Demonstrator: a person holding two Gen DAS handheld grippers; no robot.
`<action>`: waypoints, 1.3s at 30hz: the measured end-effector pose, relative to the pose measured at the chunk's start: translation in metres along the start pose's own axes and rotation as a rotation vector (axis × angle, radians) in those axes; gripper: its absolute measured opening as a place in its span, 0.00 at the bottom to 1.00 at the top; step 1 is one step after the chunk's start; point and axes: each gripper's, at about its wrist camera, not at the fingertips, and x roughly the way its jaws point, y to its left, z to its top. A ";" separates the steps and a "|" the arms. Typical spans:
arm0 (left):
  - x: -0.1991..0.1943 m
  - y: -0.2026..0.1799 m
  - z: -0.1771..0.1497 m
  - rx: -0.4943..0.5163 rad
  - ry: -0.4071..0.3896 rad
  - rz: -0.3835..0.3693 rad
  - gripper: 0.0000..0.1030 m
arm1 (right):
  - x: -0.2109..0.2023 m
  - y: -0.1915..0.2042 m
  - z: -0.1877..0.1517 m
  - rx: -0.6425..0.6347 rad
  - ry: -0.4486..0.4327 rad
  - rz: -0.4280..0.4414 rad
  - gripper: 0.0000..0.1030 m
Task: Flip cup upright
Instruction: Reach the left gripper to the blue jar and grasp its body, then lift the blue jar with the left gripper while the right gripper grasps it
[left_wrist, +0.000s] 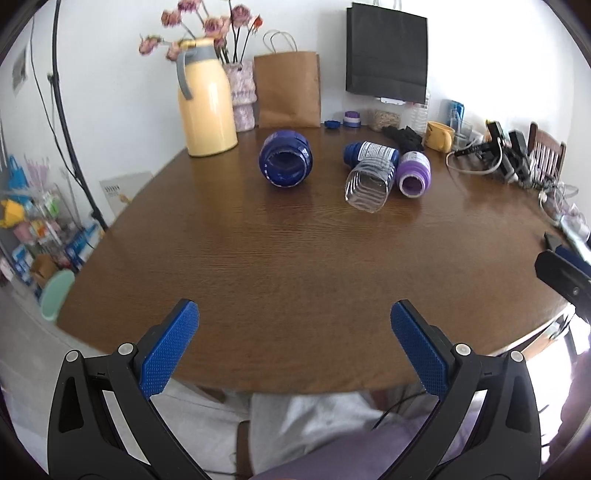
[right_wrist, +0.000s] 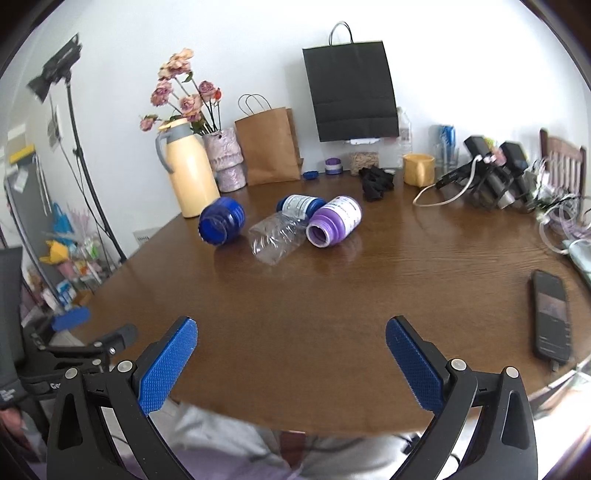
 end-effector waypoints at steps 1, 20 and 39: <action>0.006 0.004 0.004 -0.027 -0.010 -0.026 1.00 | 0.006 -0.002 0.003 0.005 0.002 0.005 1.00; 0.185 0.039 0.160 -0.030 -0.001 -0.035 1.00 | 0.193 0.030 0.163 -0.090 0.113 0.301 1.00; 0.178 0.037 0.137 -0.002 0.095 -0.207 0.85 | 0.235 0.030 0.156 -0.026 0.212 0.460 1.00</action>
